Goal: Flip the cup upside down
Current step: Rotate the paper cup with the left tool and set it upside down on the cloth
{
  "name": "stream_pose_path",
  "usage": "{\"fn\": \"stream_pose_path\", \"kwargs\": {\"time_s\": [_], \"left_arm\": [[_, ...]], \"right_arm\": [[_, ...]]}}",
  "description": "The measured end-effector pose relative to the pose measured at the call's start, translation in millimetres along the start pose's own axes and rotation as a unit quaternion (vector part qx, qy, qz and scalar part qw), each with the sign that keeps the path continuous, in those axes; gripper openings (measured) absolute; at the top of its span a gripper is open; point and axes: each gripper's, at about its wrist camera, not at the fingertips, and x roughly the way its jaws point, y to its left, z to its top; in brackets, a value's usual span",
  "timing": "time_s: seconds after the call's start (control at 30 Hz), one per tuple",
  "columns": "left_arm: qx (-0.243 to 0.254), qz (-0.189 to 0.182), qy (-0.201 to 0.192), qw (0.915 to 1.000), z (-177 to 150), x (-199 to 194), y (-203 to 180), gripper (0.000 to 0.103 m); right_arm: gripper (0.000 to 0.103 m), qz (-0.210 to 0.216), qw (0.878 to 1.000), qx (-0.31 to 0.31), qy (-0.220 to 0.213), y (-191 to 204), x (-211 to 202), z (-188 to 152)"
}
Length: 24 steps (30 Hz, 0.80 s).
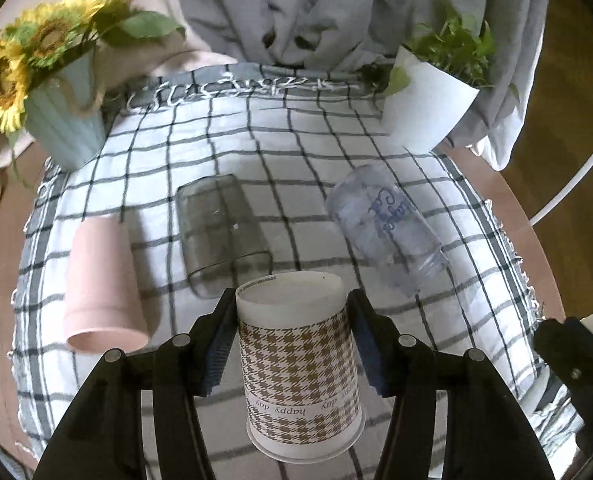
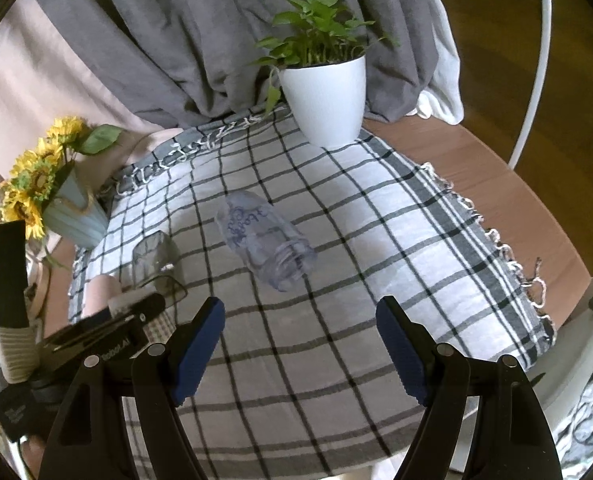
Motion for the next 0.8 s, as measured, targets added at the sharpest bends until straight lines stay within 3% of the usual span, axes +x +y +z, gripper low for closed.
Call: {"fn": "stream_pose_path", "kwargs": {"time_s": [0.13,0.33,0.8], "left_arm": [[-0.003,-0.005,-0.032,0.9995,-4,14,-7,0.054],[0.014,0.02,-0.091,0.9956,-19,17,-15,0.054],[0.039,0.017,-0.07,0.9966,-59,-10,-24,0.054]], "right_arm": [[0.078,-0.029,0.999,-0.014,-0.007,-4,1,-4],[0.078,-0.053,0.998,-0.037,-0.005,-8,8,-16],[0.078,-0.031,0.999,-0.031,0.028,-20,4,-50]]}}
